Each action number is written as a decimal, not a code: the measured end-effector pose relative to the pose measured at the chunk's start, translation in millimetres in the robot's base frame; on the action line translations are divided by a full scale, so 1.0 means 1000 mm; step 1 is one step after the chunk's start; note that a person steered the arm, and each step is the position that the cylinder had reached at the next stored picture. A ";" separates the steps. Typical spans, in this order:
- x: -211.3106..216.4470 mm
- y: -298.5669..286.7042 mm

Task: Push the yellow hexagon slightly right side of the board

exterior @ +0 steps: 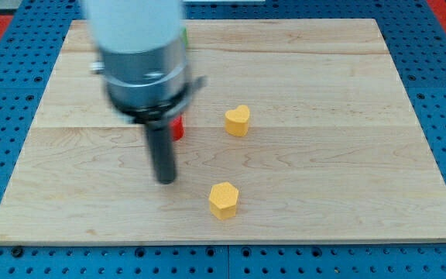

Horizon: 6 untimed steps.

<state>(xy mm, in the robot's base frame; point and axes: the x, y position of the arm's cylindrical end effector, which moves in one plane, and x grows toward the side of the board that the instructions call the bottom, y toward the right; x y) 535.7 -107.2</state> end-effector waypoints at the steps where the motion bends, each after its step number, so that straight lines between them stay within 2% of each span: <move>1: 0.033 -0.026; 2: 0.055 0.046; 3: 0.054 0.152; 4: 0.025 0.213; 5: 0.016 0.213; 6: 0.061 0.175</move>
